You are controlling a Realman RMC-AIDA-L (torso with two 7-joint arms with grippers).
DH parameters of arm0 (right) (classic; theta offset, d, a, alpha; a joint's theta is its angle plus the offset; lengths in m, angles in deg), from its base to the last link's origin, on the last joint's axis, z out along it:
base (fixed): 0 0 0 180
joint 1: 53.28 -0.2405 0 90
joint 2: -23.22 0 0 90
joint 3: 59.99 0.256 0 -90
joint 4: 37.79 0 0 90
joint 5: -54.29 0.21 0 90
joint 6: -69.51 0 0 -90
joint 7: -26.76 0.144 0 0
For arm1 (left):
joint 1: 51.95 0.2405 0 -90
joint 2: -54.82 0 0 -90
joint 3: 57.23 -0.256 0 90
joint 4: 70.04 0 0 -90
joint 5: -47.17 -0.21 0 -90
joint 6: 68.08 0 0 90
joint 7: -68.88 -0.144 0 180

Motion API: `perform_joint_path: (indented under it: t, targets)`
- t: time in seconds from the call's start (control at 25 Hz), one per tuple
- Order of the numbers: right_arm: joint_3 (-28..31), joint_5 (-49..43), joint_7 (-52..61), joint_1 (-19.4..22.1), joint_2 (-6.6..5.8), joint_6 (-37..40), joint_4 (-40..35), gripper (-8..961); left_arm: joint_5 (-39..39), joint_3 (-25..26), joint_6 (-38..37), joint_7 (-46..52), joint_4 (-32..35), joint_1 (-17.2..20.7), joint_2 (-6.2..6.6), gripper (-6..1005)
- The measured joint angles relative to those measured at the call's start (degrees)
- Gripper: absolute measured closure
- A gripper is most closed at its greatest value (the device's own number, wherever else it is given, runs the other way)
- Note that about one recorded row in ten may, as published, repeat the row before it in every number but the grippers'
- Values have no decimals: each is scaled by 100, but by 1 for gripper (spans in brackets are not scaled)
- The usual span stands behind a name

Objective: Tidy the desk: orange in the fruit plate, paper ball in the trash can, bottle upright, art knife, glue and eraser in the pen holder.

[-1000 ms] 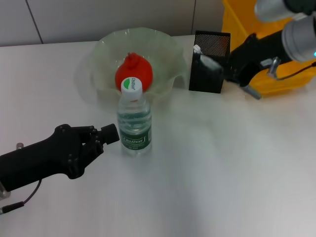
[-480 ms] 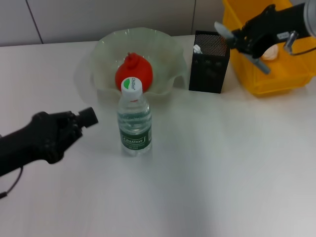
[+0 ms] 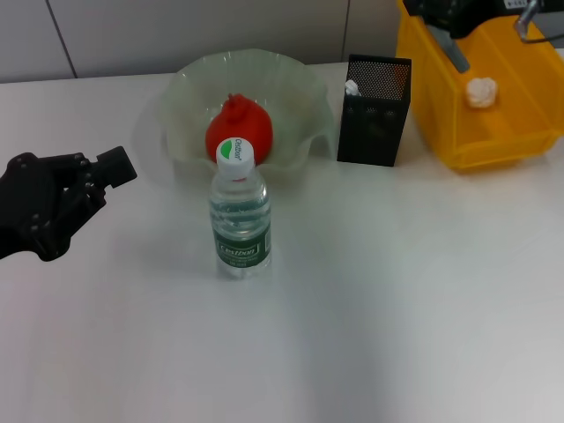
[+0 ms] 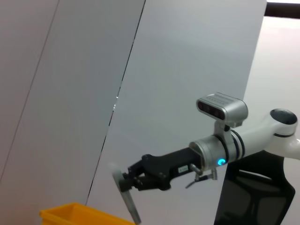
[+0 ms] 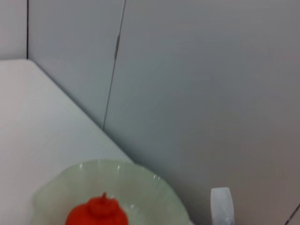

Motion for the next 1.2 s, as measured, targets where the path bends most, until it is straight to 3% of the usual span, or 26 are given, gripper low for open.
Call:
perform_joint_path:
  t: [0.16, 0.24, 0.6, 0.84, 1.2]
  targets:
    - [310, 514, -480, -104, -29, 222, 520, 814, -60, 7, 57, -161, 22, -81, 47, 998]
    - [588, 916, -888, -230, -102, 262, 997, 814, -116, 12, 144, -279, 24, -150, 70, 998]
    - [861, 1766, -2086, -397, -275, 437, 2209, 813, -202, 46, 143, -440, 3, -282, 118, 998]
    - [1042, 2382, -3043, -589, -610, 494, 3585, 814, -202, 124, 124, -500, -33, -270, 64, 997]
    - [1236, 2394, -3678, -692, -648, 690, 4263, 815, -201, 131, 95, -529, -34, -287, 6, 997]
